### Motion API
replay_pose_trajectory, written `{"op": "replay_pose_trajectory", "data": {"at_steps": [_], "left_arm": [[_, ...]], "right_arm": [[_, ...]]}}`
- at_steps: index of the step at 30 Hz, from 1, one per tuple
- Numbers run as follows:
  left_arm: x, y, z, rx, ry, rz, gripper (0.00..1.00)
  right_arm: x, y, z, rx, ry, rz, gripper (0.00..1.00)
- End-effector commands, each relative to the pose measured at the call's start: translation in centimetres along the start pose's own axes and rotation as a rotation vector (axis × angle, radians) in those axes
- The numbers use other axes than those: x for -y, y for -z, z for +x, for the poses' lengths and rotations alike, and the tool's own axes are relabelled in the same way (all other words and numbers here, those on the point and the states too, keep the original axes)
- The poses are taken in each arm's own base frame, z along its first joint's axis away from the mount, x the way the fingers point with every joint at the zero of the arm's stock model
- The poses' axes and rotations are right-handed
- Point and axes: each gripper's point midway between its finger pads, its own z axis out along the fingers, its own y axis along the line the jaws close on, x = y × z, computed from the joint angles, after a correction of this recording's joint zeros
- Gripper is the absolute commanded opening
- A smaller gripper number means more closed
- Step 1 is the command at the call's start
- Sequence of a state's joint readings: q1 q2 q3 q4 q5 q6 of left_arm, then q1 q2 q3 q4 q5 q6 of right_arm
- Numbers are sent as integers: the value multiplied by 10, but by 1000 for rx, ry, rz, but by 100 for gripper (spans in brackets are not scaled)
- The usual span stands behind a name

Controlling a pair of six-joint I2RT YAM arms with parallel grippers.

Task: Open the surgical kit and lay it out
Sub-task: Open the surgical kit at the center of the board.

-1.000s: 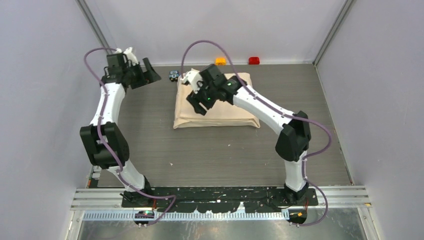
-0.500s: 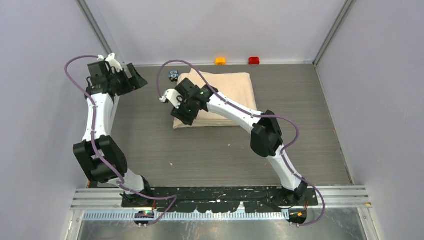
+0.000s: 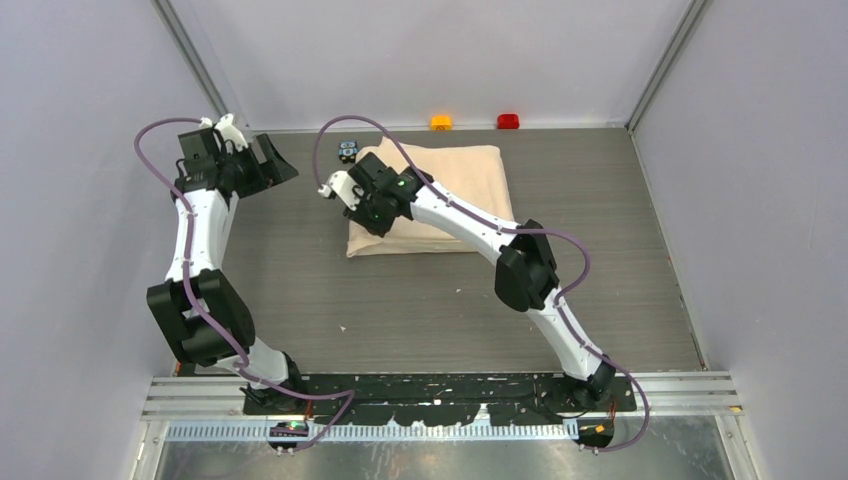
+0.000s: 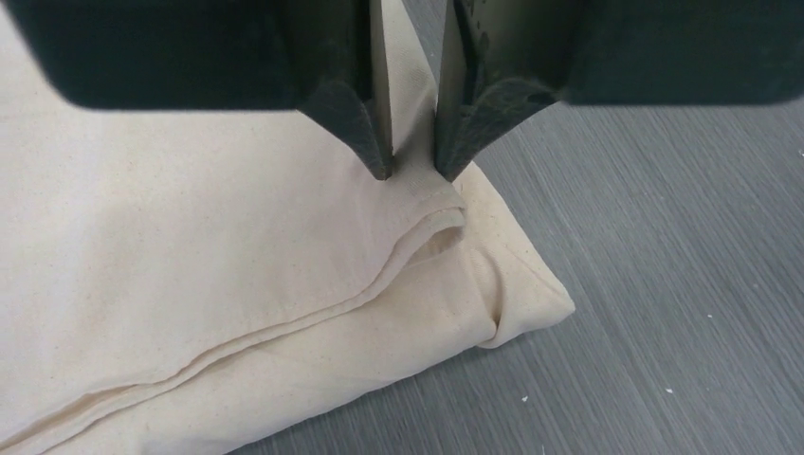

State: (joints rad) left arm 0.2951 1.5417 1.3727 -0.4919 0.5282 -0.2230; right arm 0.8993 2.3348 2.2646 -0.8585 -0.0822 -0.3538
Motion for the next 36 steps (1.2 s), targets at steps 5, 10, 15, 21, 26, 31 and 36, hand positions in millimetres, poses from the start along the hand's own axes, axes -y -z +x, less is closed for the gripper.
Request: {"op": "replay_pose_trajectory", "data": {"at_steps": [5,10,15,21,26,31,36], "left_arm": [[10,15,-12,46,-49,36,85],[27,21,-22,42,-142,123,84],[50,21,-30,42,-178,267,80],[75,16,-27,44,-247,377,78],[105,-9,4,-16,-388,411,78],[157,-40,49,-105,-582,455,80],[228,-68,95,-190,-778,540,82]], "right_arm": [[28,23,-30,86,-49,141,4],[77,88,-29,129,-152,308,0],[168,215,25,205,-357,563,1],[222,370,203,146,-639,930,11],[199,429,347,-44,-787,1179,35],[178,420,401,-113,-870,1179,82],[171,387,386,-13,-914,1008,86]]}}
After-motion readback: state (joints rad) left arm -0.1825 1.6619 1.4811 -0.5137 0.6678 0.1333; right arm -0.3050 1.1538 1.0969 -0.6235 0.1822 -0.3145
